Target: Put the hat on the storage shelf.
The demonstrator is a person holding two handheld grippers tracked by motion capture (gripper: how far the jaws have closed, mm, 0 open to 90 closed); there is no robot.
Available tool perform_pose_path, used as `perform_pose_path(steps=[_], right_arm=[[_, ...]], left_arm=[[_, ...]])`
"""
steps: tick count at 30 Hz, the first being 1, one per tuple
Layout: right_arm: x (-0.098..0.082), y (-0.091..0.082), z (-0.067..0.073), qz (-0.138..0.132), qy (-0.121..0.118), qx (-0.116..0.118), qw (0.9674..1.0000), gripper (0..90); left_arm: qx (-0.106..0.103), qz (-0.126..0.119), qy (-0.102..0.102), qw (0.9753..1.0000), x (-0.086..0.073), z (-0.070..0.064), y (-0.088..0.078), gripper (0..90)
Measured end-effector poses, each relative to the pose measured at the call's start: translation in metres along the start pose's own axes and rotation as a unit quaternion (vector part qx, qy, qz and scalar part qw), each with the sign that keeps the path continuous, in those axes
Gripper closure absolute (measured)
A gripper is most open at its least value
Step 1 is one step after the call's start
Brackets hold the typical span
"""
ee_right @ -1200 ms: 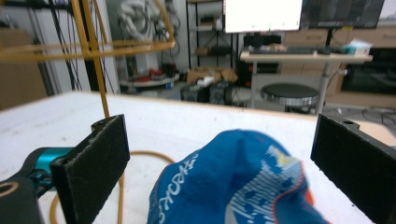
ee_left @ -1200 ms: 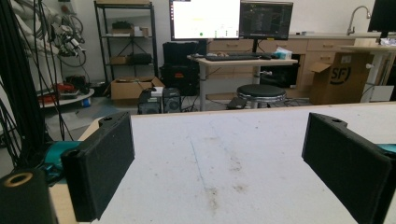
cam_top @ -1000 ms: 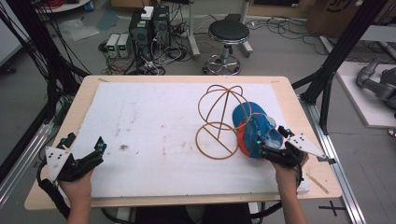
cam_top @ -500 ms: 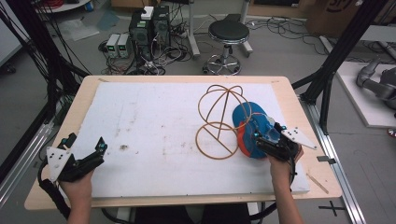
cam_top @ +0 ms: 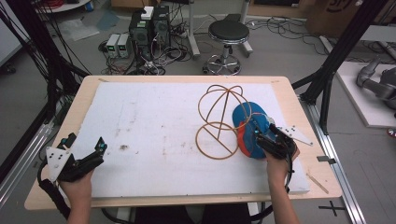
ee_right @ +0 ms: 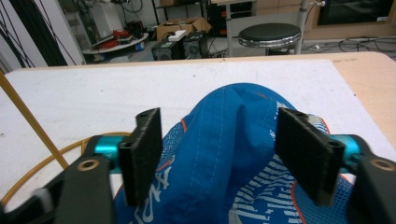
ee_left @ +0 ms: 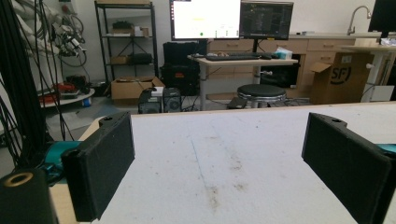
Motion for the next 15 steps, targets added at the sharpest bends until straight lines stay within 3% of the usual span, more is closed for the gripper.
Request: perform_pose_path(steps=[7,8,10,15], right_arm=[[-0.009,0.005,0.0,0.036,0.003,-0.011,0.9993,45.4],[-0.01,0.006,-0.001,0.041,-0.004,-0.012,0.9991,52.4],[-0.011,0.006,0.0,0.042,-0.005,-0.011,0.999,55.2],[-0.012,0.005,-0.001,0.046,-0.001,-0.005,0.9989,75.0]], left_arm=[[-0.001,-0.001,-0.001,1.0,0.0,0.0,0.0,9.7],[-0.001,0.0,-0.001,1.0,0.0,0.0,0.0,9.7],[-0.001,-0.001,-0.001,1.0,0.0,0.0,0.0,9.7],[-0.001,-0.001,-0.001,1.0,0.0,0.0,0.0,9.8]])
Point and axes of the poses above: each handheld gripper's, and its own axes: y roughly forward along the jaws, x roughly out of its top, z roughly to its left, the point moved 7 cm from there along y, roughly forward along the jaws, and after that the axes turned 9 degrees about y, right-handed, at the moved point
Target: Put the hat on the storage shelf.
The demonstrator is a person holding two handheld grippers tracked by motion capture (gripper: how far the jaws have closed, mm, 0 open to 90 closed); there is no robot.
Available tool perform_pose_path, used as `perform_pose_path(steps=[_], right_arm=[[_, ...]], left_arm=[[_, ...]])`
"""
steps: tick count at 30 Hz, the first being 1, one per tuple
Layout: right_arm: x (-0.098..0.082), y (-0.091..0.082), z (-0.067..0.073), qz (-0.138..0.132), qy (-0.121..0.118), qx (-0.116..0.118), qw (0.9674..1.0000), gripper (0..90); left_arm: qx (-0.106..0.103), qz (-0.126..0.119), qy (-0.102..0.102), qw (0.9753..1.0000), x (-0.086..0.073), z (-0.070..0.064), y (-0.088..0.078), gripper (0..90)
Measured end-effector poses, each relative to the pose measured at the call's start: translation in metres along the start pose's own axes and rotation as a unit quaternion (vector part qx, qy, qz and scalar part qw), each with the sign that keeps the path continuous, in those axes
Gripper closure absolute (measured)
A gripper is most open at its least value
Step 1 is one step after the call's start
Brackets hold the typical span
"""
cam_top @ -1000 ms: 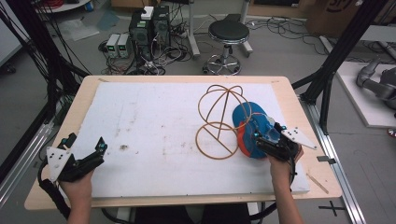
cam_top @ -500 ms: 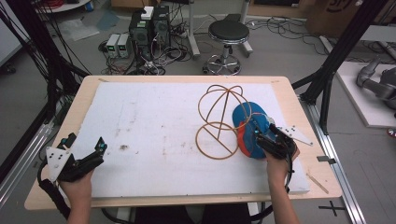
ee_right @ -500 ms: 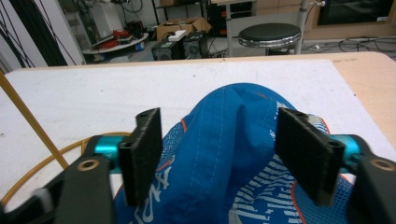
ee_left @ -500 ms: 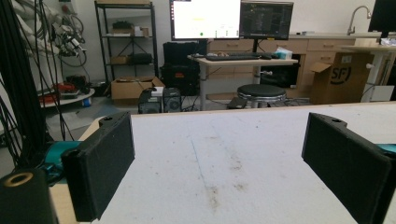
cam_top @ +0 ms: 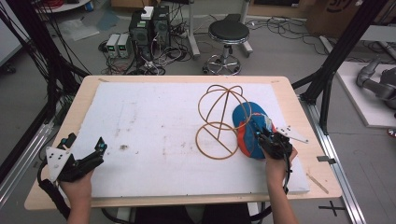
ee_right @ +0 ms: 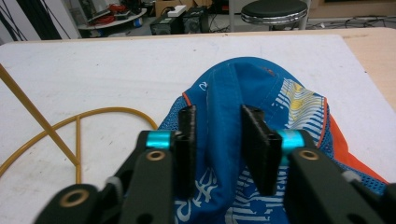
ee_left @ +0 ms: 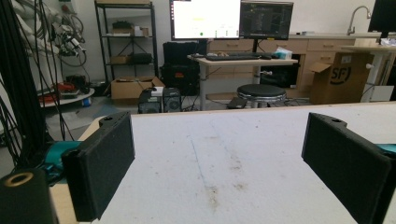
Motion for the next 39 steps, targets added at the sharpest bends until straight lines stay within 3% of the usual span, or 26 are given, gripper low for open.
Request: perform_pose_path(steps=[5,9,18,30,39], right_arm=[[0.0,0.0,-0.003,0.001,0.012,-0.007,0.9999,83.8],[0.002,-0.001,-0.003,-0.007,0.002,-0.006,1.0,89.2],[0.009,-0.008,0.0,-0.036,0.006,0.006,0.9993,89.4],[0.038,-0.026,0.004,-0.085,0.019,0.019,0.996,89.3],[0.065,-0.036,0.005,-0.11,0.007,0.012,0.9939,89.3]], left_arm=[[0.001,0.0,0.0,1.0,0.0,0.0,0.0,9.8],[0.001,0.0,0.0,1.0,0.0,-0.001,0.0,9.8],[0.001,0.001,0.001,1.0,0.0,0.0,0.0,9.8],[0.001,0.001,0.0,1.0,0.0,0.0,0.0,9.9],[0.001,0.002,0.001,1.0,0.0,0.0,0.0,10.0]])
Point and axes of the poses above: each handheld gripper's, and its own axes: y roughly forward along the jaws, x roughly out of its top, z roughly to its left, the point moved 7 cm from there along y, roughly forward along the jaws, and after that the axes turned 9 degrees about y, right-handed, at the moved point
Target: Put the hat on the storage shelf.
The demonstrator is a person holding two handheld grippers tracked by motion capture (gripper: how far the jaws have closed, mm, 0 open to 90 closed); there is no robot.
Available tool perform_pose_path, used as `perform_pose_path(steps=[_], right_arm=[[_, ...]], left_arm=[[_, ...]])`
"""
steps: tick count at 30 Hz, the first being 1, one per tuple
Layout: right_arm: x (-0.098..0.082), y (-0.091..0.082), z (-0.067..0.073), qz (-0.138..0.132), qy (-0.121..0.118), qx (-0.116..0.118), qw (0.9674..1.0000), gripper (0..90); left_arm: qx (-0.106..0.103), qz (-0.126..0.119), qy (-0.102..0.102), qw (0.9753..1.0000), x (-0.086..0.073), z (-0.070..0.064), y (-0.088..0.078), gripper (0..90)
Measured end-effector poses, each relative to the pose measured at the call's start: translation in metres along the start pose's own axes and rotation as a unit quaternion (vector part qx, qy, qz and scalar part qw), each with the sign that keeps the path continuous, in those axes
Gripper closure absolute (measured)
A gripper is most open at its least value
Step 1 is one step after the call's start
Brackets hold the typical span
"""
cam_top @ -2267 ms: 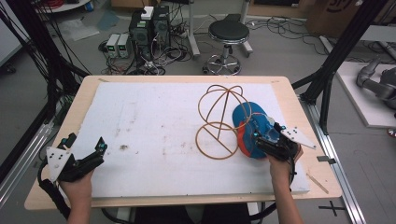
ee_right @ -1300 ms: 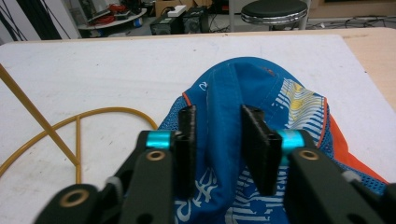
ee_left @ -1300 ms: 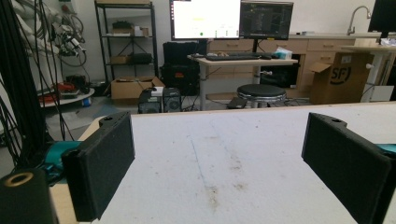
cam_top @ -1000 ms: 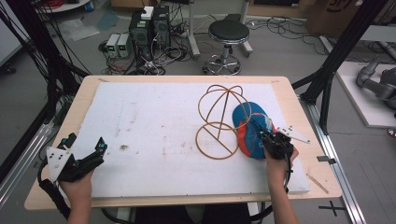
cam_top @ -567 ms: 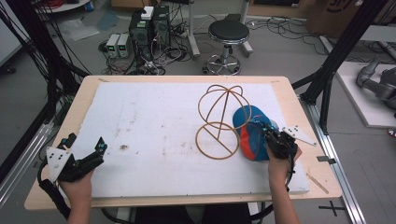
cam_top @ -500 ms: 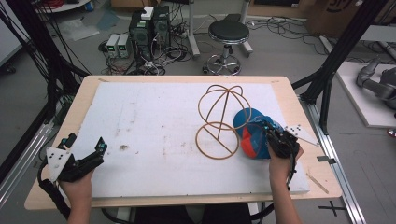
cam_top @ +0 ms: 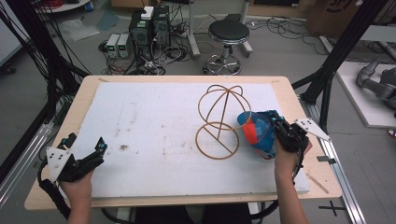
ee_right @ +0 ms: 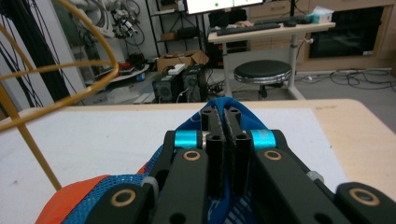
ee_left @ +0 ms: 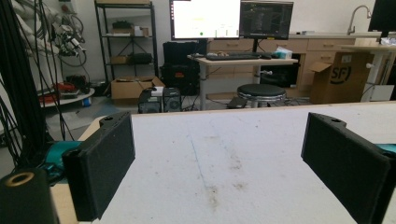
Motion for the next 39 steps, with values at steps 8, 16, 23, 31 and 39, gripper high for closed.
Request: perform_pose_path(steps=[8,16,23,31,39], right_arm=[[0.027,-0.004,0.003,-0.018,-0.01,-0.003,0.9998,89.3],[0.05,-0.007,0.007,-0.033,-0.024,-0.005,0.9992,89.3],[0.075,-0.011,0.014,-0.051,-0.038,-0.006,0.998,89.3],[0.106,-0.013,0.031,-0.073,-0.049,-0.001,0.9961,89.3],[0.134,-0.01,0.054,-0.093,-0.057,0.009,0.994,89.3]], left_arm=[[-0.001,0.0,0.001,1.0,0.0,-0.001,0.0,10.1],[-0.001,0.0,0.0,1.0,0.0,-0.001,0.001,10.1],[-0.001,0.0,0.0,1.0,0.0,-0.001,0.001,10.2],[0.0,-0.001,0.0,1.0,0.0,0.0,0.0,10.2],[0.003,-0.001,-0.002,1.0,0.0,0.001,0.0,10.2]])
Point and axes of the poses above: each handheld gripper's, and its own axes: y roughly forward along the jaws, x roughly out of its top, z roughly to its left, the point moved 7 cm from there along y, roughly forward along the jaws, and after that the axes turned 9 degrees about y, right-handed, at the moved point
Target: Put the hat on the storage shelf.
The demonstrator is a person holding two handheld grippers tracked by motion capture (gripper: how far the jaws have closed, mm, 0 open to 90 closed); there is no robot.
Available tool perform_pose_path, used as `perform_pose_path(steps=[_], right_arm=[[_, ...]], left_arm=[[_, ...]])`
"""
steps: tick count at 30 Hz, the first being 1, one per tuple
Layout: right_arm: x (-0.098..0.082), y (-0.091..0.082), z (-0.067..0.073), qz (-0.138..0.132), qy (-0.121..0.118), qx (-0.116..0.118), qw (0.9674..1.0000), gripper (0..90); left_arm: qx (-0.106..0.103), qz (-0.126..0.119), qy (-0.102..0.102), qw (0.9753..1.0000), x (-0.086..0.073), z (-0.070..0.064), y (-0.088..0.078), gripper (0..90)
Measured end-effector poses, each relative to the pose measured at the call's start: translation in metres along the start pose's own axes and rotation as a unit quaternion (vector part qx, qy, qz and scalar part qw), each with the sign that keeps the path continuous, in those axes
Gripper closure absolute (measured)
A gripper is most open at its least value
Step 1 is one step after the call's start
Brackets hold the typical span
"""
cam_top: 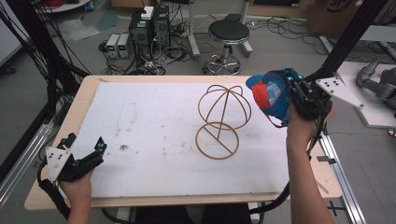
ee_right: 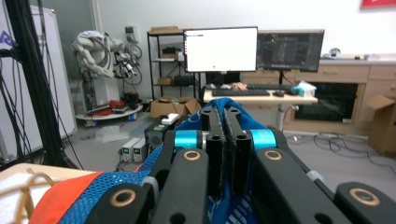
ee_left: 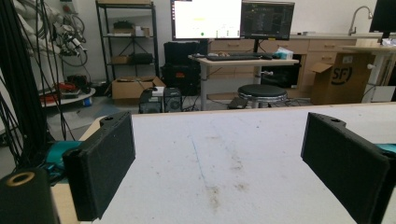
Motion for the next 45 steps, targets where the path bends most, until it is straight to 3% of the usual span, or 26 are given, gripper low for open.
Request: perform_pose_path(steps=[7,20,28,30,45], right_arm=[[0.018,0.003,0.02,-0.02,-0.01,0.014,0.9996,89.3],[0.026,0.007,0.06,-0.051,-0.003,0.056,0.9971,89.3],[0.016,0.015,0.087,-0.046,0.001,0.081,0.9956,89.3],[0.006,0.016,0.098,-0.041,-0.004,0.092,0.9949,89.3],[-0.038,0.02,0.116,-0.003,-0.029,0.107,0.9939,89.0]], left_arm=[[0.0,-0.001,-0.002,1.0,0.0,0.001,0.0,10.2],[0.002,-0.002,-0.004,1.0,0.0,0.002,0.0,10.2],[0.004,-0.002,-0.006,1.0,0.0,0.003,-0.001,10.2],[0.003,-0.002,-0.006,1.0,0.0,0.004,-0.001,10.2],[0.005,-0.002,-0.009,0.9999,-0.001,0.006,-0.001,10.2]])
Point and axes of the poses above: each handheld gripper's, and its own axes: y roughly forward along the jaws, x roughly out of its top, z roughly to its left, the point moved 7 cm from there along y, roughly forward along the jaws, and after that the axes turned 9 degrees about y, right-handed, at the moved point
